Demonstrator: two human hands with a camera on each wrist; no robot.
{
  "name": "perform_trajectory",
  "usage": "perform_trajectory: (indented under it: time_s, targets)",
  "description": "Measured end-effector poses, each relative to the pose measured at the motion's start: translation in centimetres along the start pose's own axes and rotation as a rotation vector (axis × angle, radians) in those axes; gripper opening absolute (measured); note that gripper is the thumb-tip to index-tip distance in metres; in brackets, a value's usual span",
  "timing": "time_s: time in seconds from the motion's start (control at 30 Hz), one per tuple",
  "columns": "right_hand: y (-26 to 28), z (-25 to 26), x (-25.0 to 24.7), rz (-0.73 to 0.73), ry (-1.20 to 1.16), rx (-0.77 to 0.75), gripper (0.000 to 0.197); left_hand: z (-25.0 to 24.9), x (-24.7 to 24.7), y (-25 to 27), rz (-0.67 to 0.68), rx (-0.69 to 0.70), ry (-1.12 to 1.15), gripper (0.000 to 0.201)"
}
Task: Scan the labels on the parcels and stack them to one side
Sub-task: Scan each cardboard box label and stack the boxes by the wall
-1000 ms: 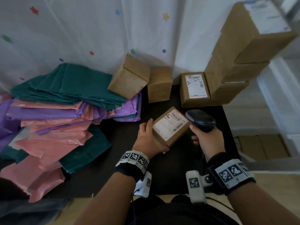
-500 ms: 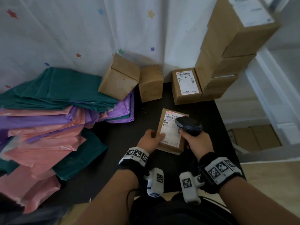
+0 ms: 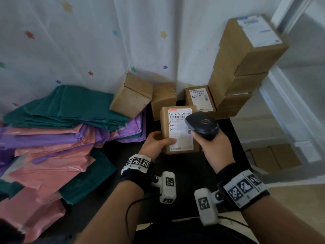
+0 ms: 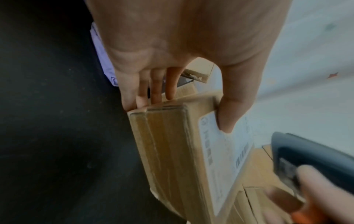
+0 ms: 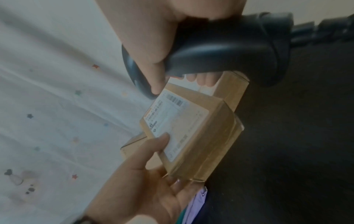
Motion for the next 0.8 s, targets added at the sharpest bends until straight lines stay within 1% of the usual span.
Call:
perform_trajectory:
  time_s: [0.1,0.17,0.2,0.3,0.37,0.5,0.6,0.7,0.8]
  targets:
    - [0.4,0.6,0.3,0.025,-0.016,0.002,0.024,-0.7,-0.1,-0.3,-0.078,0.071,0.029,0.094]
    - [0.6,0.7,0.5,0.061,-0.040,0.022,0.022,-1.0,-0.1,-0.3,-0.096,0.095,0.024,0.101]
    - [0.7,0.8,0.5,0.072,-0.053,0.031,0.022,-1.1,-0.1,-0.4,-0.101,0.105,0.017,0.102]
    - [0.7,0.9,0.4,0.084,-0.086,0.033,0.021,-1.1,-0.4,-0.7,-0.127,0.126,0.015,0.091]
    - [0.7,0.9,0.2,0.083,-0.106,0.045,0.018,-1.0,-0.4,-0.9,-0.128,0.130,0.003,0.089]
    - [0.8,0.8,0.0,0.111,-0.109,0.124,0.017,-0.8,-0.5,-1.4,-0.129,0.141,-0.019,0.100]
    - [0.8,0.9,0.1,0.118,-0.106,0.170,0.019,-0.6,-0.6,-1.9,-0.134,0.146,-0.042,0.095]
    - [0.9,1.1,-0.1,0.111,-0.113,0.179,0.022,-0.6,-0.7,-2.0,-0.129,0.150,-0.049,0.101]
    - [0.8,1.3,-0.1,0.110,-0.111,0.179,0.019,-0.7,-0.6,-1.8,-0.125,0.149,-0.064,0.103]
Point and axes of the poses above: each hand's wrist, its own y-axis away from the middle knuckle, its own x-axis out of the palm, z = x × y, the point moved 2 cm from there along -y, towards the middle knuckle, and after that the axes turned 12 degrees about -x, right-handed, at the moved point
